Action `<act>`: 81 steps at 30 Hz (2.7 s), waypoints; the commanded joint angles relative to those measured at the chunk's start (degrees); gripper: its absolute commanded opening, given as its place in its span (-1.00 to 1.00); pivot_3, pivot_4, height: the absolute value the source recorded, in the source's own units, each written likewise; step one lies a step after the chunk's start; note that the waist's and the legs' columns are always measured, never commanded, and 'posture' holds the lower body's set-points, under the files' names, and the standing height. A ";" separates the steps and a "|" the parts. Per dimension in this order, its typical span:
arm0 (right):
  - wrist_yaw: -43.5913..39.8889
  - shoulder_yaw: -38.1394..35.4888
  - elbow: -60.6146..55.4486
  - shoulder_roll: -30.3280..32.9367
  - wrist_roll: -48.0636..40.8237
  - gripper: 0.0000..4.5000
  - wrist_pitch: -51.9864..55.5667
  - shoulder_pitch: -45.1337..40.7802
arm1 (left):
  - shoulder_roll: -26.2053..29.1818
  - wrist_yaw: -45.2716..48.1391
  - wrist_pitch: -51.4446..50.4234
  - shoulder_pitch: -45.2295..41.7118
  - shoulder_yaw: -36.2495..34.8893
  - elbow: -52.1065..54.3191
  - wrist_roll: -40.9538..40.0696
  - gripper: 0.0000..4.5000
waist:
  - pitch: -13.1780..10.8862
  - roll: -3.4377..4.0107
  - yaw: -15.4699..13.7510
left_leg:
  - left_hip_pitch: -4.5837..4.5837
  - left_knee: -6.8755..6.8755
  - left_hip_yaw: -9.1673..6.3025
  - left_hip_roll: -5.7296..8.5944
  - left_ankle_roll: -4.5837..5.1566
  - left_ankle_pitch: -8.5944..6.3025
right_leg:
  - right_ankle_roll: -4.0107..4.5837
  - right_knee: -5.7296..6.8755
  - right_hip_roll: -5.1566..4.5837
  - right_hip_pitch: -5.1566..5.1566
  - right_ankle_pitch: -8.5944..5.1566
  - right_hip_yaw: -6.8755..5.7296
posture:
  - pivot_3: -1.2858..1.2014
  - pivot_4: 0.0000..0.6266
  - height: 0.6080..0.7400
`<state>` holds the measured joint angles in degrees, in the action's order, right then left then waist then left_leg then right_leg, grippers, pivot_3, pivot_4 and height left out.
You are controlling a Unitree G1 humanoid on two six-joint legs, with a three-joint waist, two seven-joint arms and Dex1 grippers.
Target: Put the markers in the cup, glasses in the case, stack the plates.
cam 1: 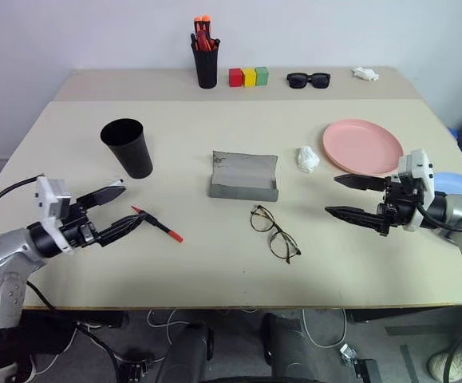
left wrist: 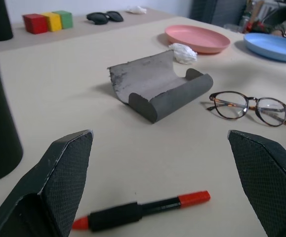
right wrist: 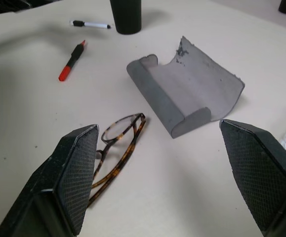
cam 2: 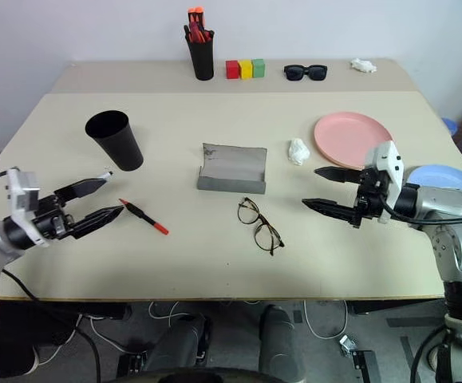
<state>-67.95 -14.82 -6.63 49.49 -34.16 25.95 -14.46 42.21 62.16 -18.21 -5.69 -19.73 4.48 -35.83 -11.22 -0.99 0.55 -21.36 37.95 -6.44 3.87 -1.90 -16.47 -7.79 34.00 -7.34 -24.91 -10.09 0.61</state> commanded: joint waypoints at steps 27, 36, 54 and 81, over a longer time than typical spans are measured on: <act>12.34 5.86 -14.16 -13.66 -1.55 0.77 -2.51 0.34 | 16.65 1.94 -4.10 -8.51 -0.52 -20.65 8.71 1.00 | -0.03 0.02 0.21 | -0.01 -0.05 -0.09 -0.01 0.00 0.00 | -0.04 0.03 0.04 -0.05 0.00 -0.08 | 0.03 -0.52 1.00; 15.81 5.29 -17.82 -14.47 -1.92 0.77 -2.89 2.62 | 17.88 6.51 5.04 -25.02 11.59 -43.51 21.81 1.00 | -0.02 -0.01 0.03 | -0.05 -0.06 -0.05 -0.02 0.00 0.00 | -0.03 0.05 0.08 -0.12 0.01 -0.06 | 0.03 -0.52 1.00; 19.16 2.26 -23.04 -10.84 -4.00 0.79 0.02 5.98 | 11.75 6.01 13.74 -38.66 21.35 -69.93 35.88 0.89 | 0.01 -0.07 0.19 | -0.01 -0.03 -0.03 -0.03 0.01 0.00 | -0.05 0.11 0.10 -0.08 0.01 -0.05 | 0.03 -0.52 1.00; 18.57 5.81 -17.52 -11.40 -1.58 0.80 -2.59 1.66 | 13.64 -4.64 12.31 -33.08 0.30 -60.85 22.02 -0.99 | 0.01 -0.09 0.18 | 0.01 -0.01 -0.04 -0.10 0.01 0.00 | -0.05 0.13 0.14 -0.08 0.01 -0.05 | 0.03 -0.52 1.00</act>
<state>-48.91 -8.95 -23.93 38.33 -35.71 24.74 -11.64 56.40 60.03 -7.32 -39.39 -15.50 -60.08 -10.30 -11.20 -1.08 0.74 -21.37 37.96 -6.51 3.77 -1.90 -16.47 -7.84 34.13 -7.20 -24.99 -10.07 0.54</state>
